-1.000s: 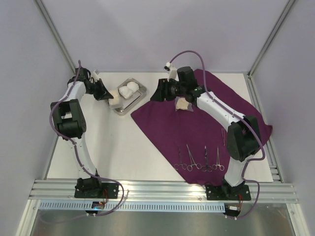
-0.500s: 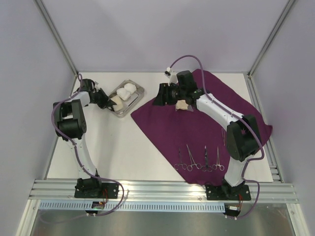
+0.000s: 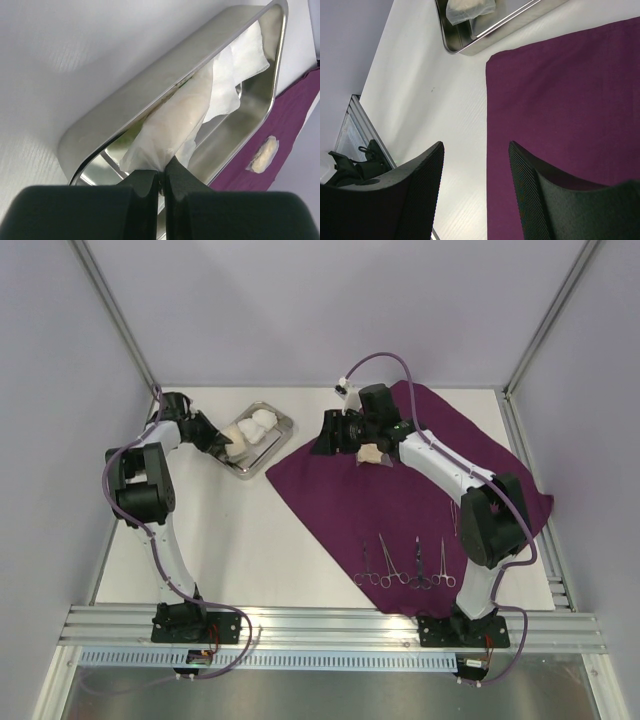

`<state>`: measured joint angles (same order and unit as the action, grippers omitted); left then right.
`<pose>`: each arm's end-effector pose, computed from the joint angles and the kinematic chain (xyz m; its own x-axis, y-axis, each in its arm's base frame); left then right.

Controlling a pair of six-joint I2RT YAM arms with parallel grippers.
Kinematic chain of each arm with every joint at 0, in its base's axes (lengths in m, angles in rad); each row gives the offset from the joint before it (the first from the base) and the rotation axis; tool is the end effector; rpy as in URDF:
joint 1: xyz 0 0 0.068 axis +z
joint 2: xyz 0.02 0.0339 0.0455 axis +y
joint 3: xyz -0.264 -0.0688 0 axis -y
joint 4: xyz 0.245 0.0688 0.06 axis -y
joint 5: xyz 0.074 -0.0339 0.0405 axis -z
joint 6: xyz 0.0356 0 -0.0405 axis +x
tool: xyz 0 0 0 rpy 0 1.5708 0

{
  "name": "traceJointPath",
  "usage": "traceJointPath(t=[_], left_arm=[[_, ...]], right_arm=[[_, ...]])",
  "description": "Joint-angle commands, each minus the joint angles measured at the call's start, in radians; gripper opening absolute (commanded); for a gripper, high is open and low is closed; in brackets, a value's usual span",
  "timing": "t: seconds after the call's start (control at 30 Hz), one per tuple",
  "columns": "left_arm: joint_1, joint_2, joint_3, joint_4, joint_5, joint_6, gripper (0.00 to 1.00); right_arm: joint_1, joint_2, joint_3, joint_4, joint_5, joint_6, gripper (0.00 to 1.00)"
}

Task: Prepare the surgical pack

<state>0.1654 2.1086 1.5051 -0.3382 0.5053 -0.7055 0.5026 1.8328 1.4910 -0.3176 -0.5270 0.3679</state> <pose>0.4495 0.0576 0.1656 -0.6959 -0.6914 -0.1942 -0.4129 0.6064 -0.6795 0.3613 0.2190 0.2787 -0.7760 -0.0718 -0.6267 -0.5204 0.6342 0.5718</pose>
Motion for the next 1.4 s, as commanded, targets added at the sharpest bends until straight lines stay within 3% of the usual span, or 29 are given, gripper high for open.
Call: traceJointPath(t=[0.0, 0.13, 0.23, 0.27, 0.37, 0.73, 0.8, 0.87, 0.93, 0.97, 1.03, 1.13, 1.37], left_arm=[[0.002, -0.056, 0.035, -0.050, -0.030, -0.008, 0.08], [0.002, -0.052, 0.014, -0.062, -0.036, 0.001, 0.11], [0.002, -0.052, 0.010, -0.065, -0.039, 0.006, 0.24], [0.002, -0.052, 0.012, -0.070, -0.039, 0.008, 0.35], [0.002, -0.053, 0.033, -0.099, -0.037, 0.018, 0.45], [0.002, -0.104, 0.193, -0.418, -0.137, 0.103, 0.52], [0.002, -0.127, 0.199, -0.466, -0.148, 0.112, 0.52], [-0.001, -0.151, 0.196, -0.449, -0.165, 0.132, 0.46], [-0.015, -0.151, 0.198, -0.417, -0.151, 0.213, 0.34], [-0.026, -0.130, 0.205, -0.394, -0.152, 0.253, 0.21], [-0.070, -0.049, 0.292, -0.471, -0.169, 0.406, 0.13], [-0.116, 0.020, 0.400, -0.536, -0.255, 0.564, 0.11], [-0.130, 0.079, 0.388, -0.433, -0.373, 0.630, 0.13]], right_arm=[[-0.003, -0.026, 0.028, 0.002, 0.012, -0.009, 0.57], [-0.006, -0.030, 0.029, -0.003, 0.013, -0.014, 0.58], [-0.012, -0.032, 0.029, -0.009, 0.013, -0.014, 0.58], [-0.010, -0.033, 0.029, -0.011, 0.013, -0.017, 0.59], [-0.012, -0.038, 0.029, -0.018, 0.010, -0.021, 0.59], [-0.013, -0.043, 0.031, -0.021, -0.001, -0.026, 0.59], [-0.013, -0.043, 0.031, -0.024, -0.002, -0.029, 0.59], [-0.013, -0.043, 0.029, -0.034, 0.005, -0.030, 0.59], [-0.015, -0.043, 0.026, -0.037, 0.027, -0.029, 0.59], [-0.016, -0.043, 0.025, -0.040, 0.028, -0.027, 0.58], [-0.022, -0.040, 0.020, -0.044, 0.032, -0.017, 0.58], [-0.027, -0.037, 0.023, -0.066, 0.067, -0.012, 0.58], [-0.061, -0.041, 0.009, -0.113, 0.179, 0.014, 0.57]])
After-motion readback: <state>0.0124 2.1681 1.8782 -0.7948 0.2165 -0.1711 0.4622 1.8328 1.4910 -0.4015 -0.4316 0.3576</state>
